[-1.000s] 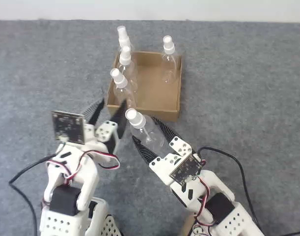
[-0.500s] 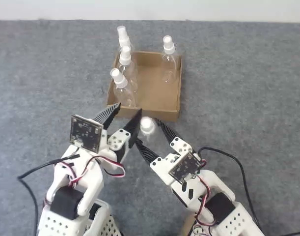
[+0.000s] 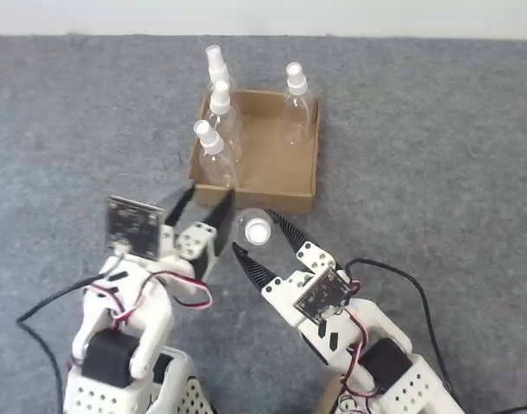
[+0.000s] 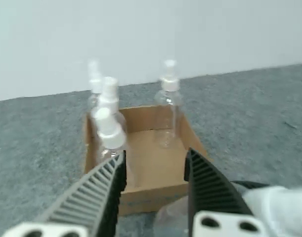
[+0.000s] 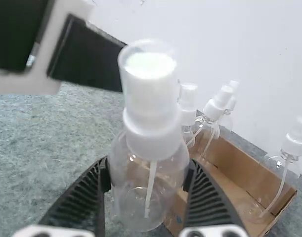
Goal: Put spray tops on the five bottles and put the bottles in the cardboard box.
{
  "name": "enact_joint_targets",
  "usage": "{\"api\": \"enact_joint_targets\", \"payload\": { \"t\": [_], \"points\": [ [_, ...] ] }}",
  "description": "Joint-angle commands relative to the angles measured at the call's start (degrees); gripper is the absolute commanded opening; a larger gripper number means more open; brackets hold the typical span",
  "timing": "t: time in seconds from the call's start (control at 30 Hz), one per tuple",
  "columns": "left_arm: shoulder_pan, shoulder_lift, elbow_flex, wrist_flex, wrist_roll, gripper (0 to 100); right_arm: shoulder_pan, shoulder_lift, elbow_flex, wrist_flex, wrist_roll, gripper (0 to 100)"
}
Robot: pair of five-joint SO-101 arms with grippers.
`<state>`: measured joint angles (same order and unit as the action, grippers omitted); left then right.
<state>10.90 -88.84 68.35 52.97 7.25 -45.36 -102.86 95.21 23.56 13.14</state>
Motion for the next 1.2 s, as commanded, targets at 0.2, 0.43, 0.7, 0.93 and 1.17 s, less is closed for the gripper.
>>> {"api": "enact_joint_targets", "payload": {
  "t": [0.2, 0.43, 0.7, 0.93, 1.17],
  "points": [
    [-16.35, -0.88, -3.65, -1.76, 11.25, 18, 5.49, -0.57, -5.45, 3.91, 0.7, 0.7],
    [-20.31, -0.88, -3.56, -1.85, 14.15, 18, 5.76, -0.48, -12.22, 9.45, 0.88, 0.7],
    [-20.22, -0.88, -3.56, -1.58, 14.15, 18, 5.85, 2.42, -22.07, 12.18, 1.14, 0.7],
    [-20.22, -0.88, -3.56, -1.58, 14.15, 18, 6.99, 19.38, -32.97, 10.42, 1.14, 0.7],
    [-20.31, -0.88, -3.56, -1.58, 14.15, 18, 13.23, 35.21, -39.12, 2.07, 1.14, 0.7]
  ]
}}
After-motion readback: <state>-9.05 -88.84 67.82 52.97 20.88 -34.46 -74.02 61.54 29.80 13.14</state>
